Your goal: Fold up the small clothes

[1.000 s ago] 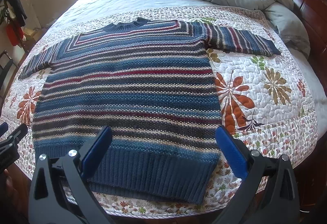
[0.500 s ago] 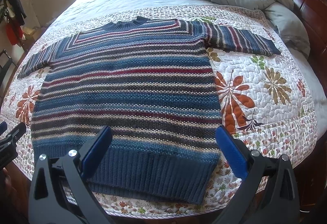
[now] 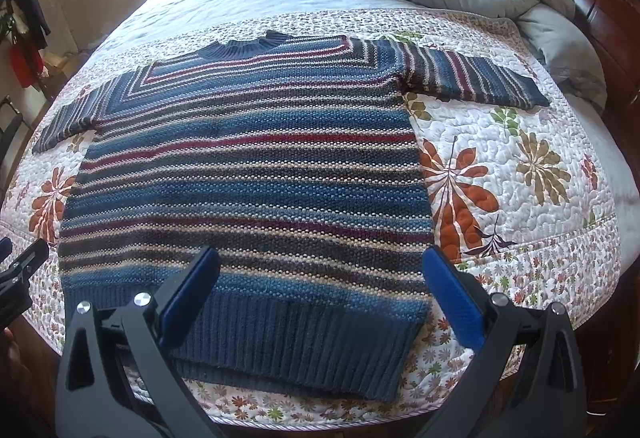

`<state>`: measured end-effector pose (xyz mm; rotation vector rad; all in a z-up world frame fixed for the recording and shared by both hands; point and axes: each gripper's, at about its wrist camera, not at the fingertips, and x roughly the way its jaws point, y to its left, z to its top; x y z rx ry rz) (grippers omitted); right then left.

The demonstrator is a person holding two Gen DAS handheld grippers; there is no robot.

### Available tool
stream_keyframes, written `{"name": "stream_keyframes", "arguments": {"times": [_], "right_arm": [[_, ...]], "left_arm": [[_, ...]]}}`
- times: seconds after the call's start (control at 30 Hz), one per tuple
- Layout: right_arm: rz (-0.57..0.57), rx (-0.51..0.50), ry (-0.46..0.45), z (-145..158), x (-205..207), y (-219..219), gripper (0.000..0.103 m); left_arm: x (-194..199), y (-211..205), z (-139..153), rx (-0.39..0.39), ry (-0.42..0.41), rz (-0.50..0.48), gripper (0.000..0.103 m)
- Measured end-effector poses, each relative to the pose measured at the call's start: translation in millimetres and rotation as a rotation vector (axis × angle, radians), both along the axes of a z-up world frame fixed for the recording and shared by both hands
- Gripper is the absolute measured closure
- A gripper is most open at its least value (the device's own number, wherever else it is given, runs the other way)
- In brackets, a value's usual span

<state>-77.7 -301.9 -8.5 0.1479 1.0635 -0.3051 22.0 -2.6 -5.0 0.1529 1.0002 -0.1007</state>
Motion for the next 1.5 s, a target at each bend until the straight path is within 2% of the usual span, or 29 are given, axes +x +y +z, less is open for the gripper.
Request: {"name": "stream_keyframes", "arguments": {"times": [0.13, 0.27, 0.4, 0.53, 0.67, 0.8, 0.93, 1.13, 1.2, 1.37, 1.47, 1.5], "right_arm": [[0.001, -0.002, -0.003, -2, 5, -4, 0.003], [-0.025, 0.002, 0.016, -3, 17, -30, 0.003], [-0.102, -0.025, 0.051, 0, 44, -100, 0.002], [-0.194, -0.027, 0.092, -3, 75, -180, 0.002], [-0.298, -0.021, 0.164, -19, 109, -266, 0.002], [-0.375, 0.002, 0.195, -41, 137, -347, 0.003], [-0.43, 0.09, 0.227, -64, 152, -405, 0.003], [-0.457, 0.145, 0.261, -91, 153, -458, 0.003], [-0.476, 0.145, 0.252, -96, 150, -473, 0.003], [-0.54, 0.239, 0.162, -104, 149, -511, 0.003], [-0.552, 0.218, 0.168, -108, 157, -520, 0.003], [-0.552, 0.208, 0.165, -107, 159, -522, 0.013]], "left_arm": [[8, -5, -2, 0.002, 0.008, -0.006, 0.004], [37, -22, -4, 0.017, 0.019, -0.007, 0.004], [78, -55, -4, 0.029, 0.018, -0.034, 0.004], [134, -109, -9, 0.042, 0.018, -0.066, 0.004], [183, -182, -22, 0.043, 0.034, -0.105, 0.004], [217, -253, -44, 0.005, 0.089, -0.15, 0.004], [233, -305, -61, -0.026, 0.124, -0.169, 0.004], [244, -355, -76, -0.017, 0.134, -0.181, 0.004], [242, -363, -78, -0.005, 0.121, -0.195, 0.004], [241, -366, -82, 0.021, 0.099, -0.201, 0.004], [244, -364, -84, 0.034, 0.097, -0.197, 0.004], [244, -363, -85, 0.034, 0.099, -0.194, 0.004]]}}
